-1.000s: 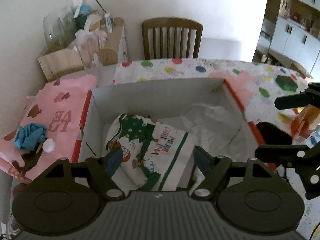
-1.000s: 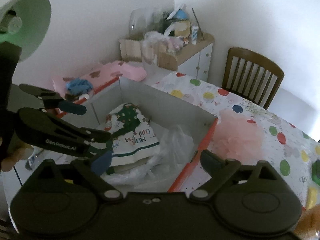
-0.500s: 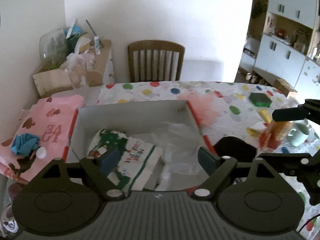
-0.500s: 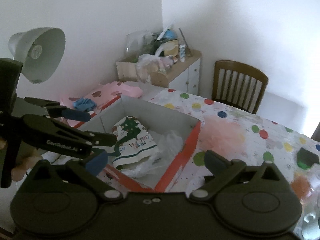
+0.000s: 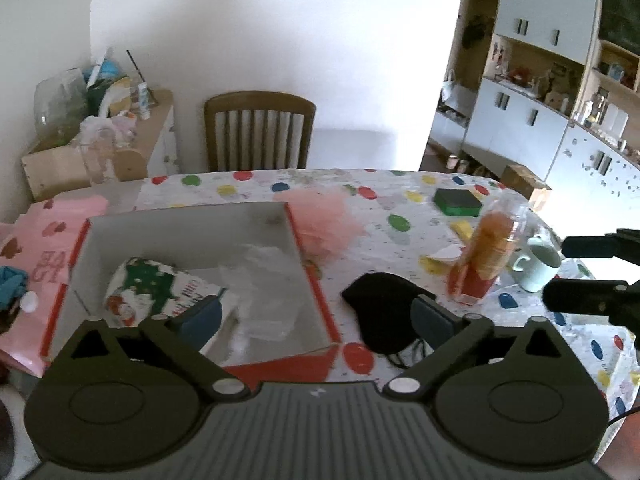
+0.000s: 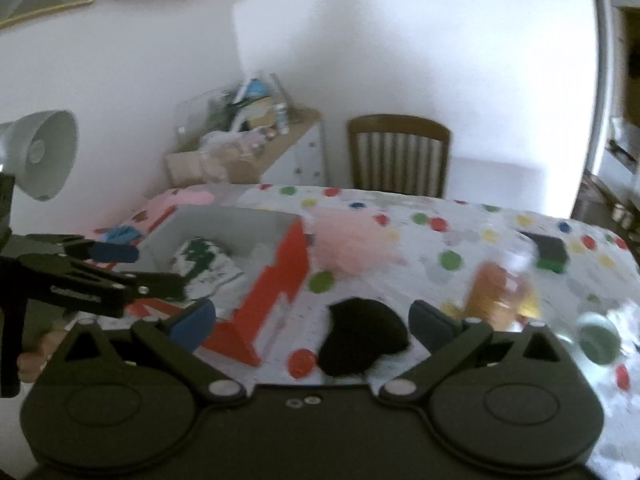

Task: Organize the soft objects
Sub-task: 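Grasp the black fabric mask with the left gripper while the right grasps the bubble wrap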

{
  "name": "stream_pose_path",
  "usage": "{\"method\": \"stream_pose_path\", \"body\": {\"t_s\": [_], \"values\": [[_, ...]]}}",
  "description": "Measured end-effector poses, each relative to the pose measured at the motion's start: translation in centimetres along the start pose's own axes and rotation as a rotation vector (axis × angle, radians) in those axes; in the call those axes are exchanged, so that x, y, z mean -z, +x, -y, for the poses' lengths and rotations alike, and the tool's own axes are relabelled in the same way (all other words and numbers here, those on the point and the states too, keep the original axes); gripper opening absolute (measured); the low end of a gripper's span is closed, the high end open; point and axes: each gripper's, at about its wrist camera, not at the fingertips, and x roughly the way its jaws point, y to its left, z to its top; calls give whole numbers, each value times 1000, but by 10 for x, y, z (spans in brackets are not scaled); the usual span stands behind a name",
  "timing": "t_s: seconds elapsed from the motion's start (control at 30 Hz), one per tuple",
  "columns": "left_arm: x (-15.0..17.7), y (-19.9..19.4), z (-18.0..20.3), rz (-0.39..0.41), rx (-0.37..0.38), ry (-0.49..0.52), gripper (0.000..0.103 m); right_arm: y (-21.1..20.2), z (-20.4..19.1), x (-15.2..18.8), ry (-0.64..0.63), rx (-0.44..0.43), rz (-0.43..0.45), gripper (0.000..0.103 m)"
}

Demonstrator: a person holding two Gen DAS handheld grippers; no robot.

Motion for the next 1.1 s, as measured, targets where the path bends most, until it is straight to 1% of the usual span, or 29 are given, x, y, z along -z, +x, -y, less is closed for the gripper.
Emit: {"method": "stream_pose_path", "body": {"t_s": [0.23,0.33,0.43,0.53,0.63,0.7,0.8,0.93,1.1], "values": [[7,11,32,-9,18,-33,103,-31,55,27,88,72,13,103],[11,18,49,-5,31,-11,103,-39,80,38,118,97,3,103],[14,30,65,-29,45,-21,103,-43,100,48,131,118,-13,103],[17,44,78,-73,53,-54,103,-44,118,58,130,137,-29,102],[20,60,89,-74,17,-77,103,-43,133,68,106,141,-49,102],[23,71,98,-65,-1,-68,103,-38,140,76,73,150,-71,102],[27,87,110,-67,-10,-60,103,-30,150,87,59,143,-108,102],[32,110,124,-87,-37,-53,103,-16,162,101,48,127,-148,102],[36,140,140,-119,-72,-18,103,4,175,112,22,115,-195,102]]}}
